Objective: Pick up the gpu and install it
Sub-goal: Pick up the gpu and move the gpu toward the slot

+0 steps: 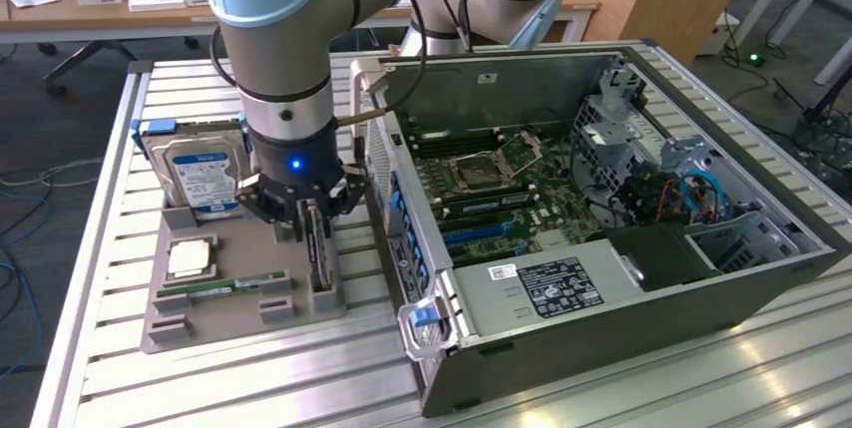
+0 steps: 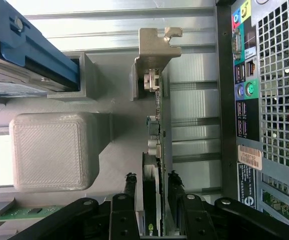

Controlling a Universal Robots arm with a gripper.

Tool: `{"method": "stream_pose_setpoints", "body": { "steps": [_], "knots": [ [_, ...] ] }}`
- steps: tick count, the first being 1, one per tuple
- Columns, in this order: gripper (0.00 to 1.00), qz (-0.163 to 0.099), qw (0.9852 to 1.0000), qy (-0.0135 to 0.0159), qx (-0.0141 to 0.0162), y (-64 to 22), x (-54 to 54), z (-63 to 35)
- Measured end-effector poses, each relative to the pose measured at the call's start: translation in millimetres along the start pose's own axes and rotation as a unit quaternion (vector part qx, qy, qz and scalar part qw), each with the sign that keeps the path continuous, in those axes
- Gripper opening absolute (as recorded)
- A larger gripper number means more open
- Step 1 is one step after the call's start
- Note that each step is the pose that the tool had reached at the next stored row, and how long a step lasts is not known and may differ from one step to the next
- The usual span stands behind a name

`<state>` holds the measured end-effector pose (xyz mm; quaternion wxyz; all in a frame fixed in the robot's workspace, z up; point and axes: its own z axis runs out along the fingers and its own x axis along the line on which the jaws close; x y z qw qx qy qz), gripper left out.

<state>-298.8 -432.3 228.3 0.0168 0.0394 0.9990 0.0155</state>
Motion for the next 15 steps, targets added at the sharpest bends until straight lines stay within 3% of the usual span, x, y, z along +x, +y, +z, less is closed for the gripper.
{"method": "stream_pose_setpoints", "body": {
  "steps": [3, 5, 15],
  "knots": [
    [0.38, 0.0, 1.0, 0.0, 0.0, 0.0, 0.0, 0.0],
    [0.26, 0.0, 1.0, 0.0001, 0.0, 0.0, 0.0, 0.0],
    [0.26, 0.0, 1.0, 0.0, 0.0, 0.0, 0.0, 0.0]
  ]
}}
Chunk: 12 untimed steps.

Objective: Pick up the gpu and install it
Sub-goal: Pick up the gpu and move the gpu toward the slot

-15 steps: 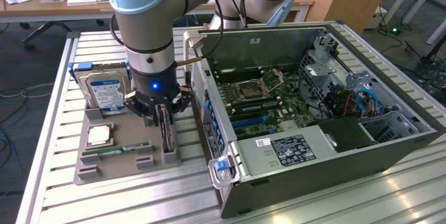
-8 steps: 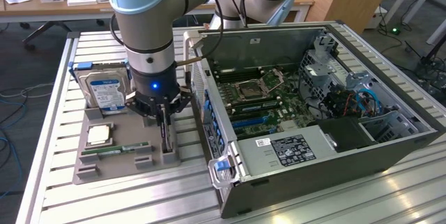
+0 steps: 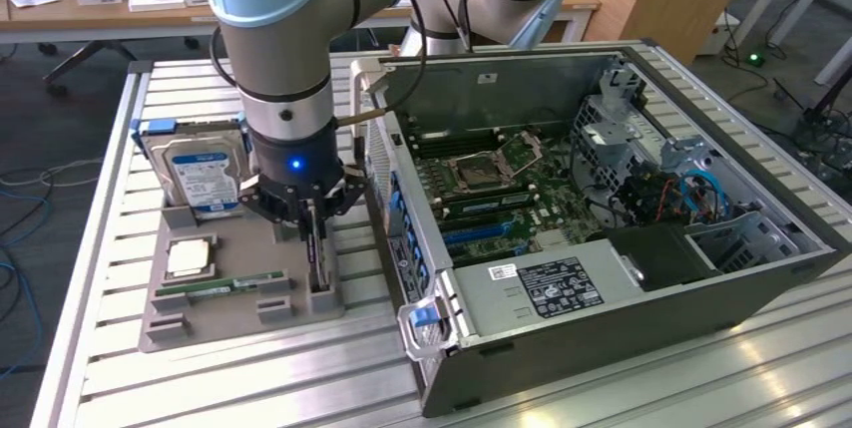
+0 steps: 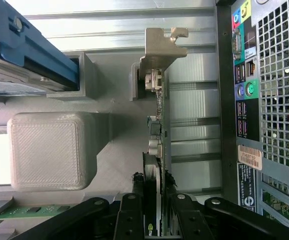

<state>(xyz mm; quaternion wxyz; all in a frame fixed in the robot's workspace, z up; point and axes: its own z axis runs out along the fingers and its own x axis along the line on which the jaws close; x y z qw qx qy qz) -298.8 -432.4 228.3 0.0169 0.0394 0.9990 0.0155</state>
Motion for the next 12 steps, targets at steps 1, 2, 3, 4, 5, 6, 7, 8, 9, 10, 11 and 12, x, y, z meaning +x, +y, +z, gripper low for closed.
{"method": "stream_pose_setpoints", "body": {
  "steps": [1, 2, 3, 4, 5, 6, 7, 8, 9, 10, 11, 12],
  "knots": [
    [0.26, 0.0, 1.0, 0.0, -0.0001, 0.0, 0.0, 0.2],
    [0.26, -0.002, 1.0, 0.0003, -0.0005, 0.0, 0.1, 0.5],
    [0.26, -0.005, 1.0, 0.0006, -0.0006, -0.1, 0.1, 0.7],
    [0.26, -0.009, 1.0, 0.0007, -0.0008, -0.1, 0.0, 0.8],
    [0.26, -0.012, 0.9999, 0.0008, -0.0009, -0.1, 0.0, 1.0],
    [0.26, -0.013, 0.9999, 0.0008, -0.0009, 0.0, 0.0, 1.2],
    [0.26, -0.013, 0.9999, 0.0007, -0.0009, 0.0, -0.1, 1.2],
    [0.26, -0.013, 0.9999, 0.0007, -0.001, 0.0, -0.1, 1.2],
    [0.26, -0.013, 0.9999, 0.0007, -0.001, 0.0, -0.1, 1.2],
    [0.26, -0.013, 0.9999, 0.0005, -0.0012, 0.0, -0.1, 1.0],
    [0.26, -0.013, 0.9999, -0.0001, -0.0018, 0.2, -0.3, 0.1],
    [0.26, -0.013, 0.9999, 0.0, -0.0017, 0.3, -0.3, -2.2]
  ]
}}
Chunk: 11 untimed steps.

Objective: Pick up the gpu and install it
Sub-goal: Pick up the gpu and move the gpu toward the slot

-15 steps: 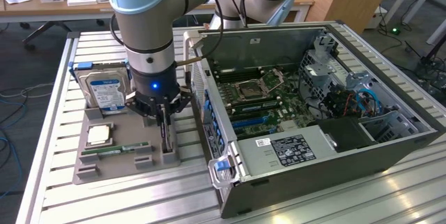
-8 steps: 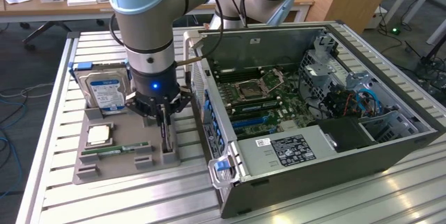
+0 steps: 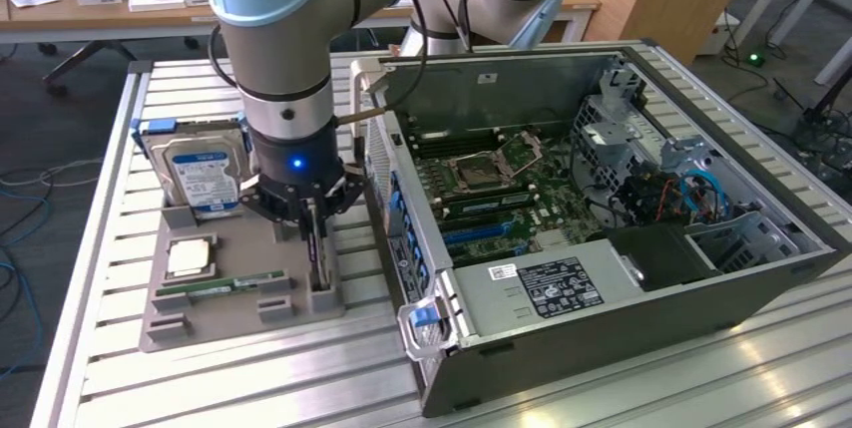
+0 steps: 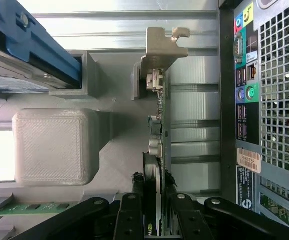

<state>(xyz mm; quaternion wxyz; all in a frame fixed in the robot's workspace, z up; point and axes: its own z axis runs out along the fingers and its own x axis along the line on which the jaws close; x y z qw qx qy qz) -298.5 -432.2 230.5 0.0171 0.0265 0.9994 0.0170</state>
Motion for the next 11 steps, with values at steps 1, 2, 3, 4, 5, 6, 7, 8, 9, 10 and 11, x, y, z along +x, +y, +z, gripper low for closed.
{"method": "stream_pose_setpoints", "body": {
  "steps": [1, 2, 3, 4, 5, 6, 7, 8, 9, 10, 11],
  "knots": [
    [0.26, 0.0, 1.0, 0.0005, 0.0005, 0.0, 0.0, -3.4],
    [0.26, 0.0, 1.0, 0.0006, 0.0007, 0.1, -0.1, -6.7],
    [0.26, 0.0, 1.0, 0.0005, 0.0006, 0.2, -0.2, -9.7],
    [0.26, 0.0, 1.0, 0.0006, 0.0006, 0.3, -0.3, -13.5],
    [0.26, 0.0, 1.0, 0.0006, 0.0007, 0.4, -0.4, -17.3],
    [0.26, 0.0, 1.0, 0.0006, 0.0006, 0.6, -0.6, -21.5],
    [0.26, 0.0, 1.0, 0.0006, 0.0006, 0.7, -0.7, -26.0],
    [0.26, 0.0, 1.0, 0.0007, 0.0007, 0.9, -0.9, -30.6],
    [0.26, 0.0, 1.0, 0.0007, 0.0007, 1.0, -1.0, -35.1],
    [0.26, 0.0, 1.0, 0.0006, 0.0007, 1.2, -1.2, -39.5],
    [0.26, 0.0, 1.0, 0.0006, 0.0007, 1.4, -1.3, -44.0]
  ]
}}
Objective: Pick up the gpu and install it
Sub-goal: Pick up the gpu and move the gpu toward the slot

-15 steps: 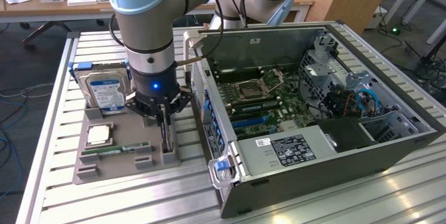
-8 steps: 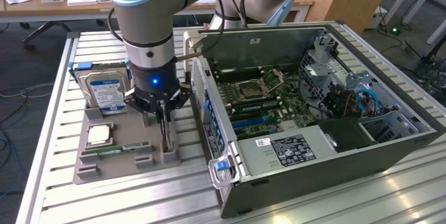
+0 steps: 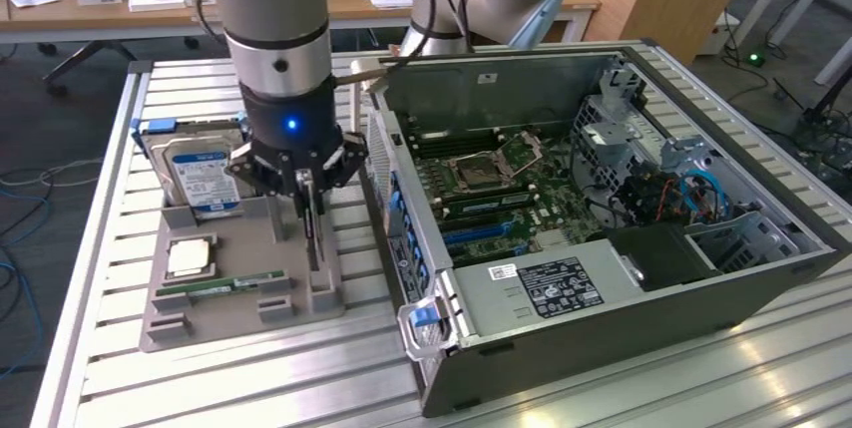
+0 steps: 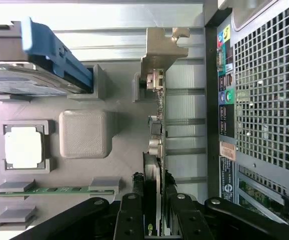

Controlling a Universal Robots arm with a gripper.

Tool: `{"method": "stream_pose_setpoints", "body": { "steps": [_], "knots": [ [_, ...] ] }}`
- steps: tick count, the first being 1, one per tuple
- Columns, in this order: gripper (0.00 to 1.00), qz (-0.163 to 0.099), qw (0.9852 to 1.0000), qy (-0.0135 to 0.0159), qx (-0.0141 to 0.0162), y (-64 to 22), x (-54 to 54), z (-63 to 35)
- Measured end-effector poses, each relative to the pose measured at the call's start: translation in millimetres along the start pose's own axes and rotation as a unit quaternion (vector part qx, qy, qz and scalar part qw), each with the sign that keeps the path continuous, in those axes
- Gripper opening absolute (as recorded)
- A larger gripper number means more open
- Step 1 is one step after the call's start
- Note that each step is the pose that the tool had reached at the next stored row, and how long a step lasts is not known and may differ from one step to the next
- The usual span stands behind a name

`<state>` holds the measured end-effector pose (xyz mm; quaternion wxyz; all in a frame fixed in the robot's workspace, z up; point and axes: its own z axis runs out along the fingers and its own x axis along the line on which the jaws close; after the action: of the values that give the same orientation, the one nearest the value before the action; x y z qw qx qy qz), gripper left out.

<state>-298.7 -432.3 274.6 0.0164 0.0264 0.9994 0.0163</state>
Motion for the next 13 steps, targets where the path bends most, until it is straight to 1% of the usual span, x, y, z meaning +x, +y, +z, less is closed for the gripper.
{"method": "stream_pose_setpoints", "body": {
  "steps": [9, 13],
  "knots": [
    [0.26, -0.001, 1.0, 0.0, 0.0, 1.4, -1.3, -41.1],
    [0.26, -0.001, 1.0, 0.0, 0.0, 1.9, -1.8, -56.1]
  ]
}}
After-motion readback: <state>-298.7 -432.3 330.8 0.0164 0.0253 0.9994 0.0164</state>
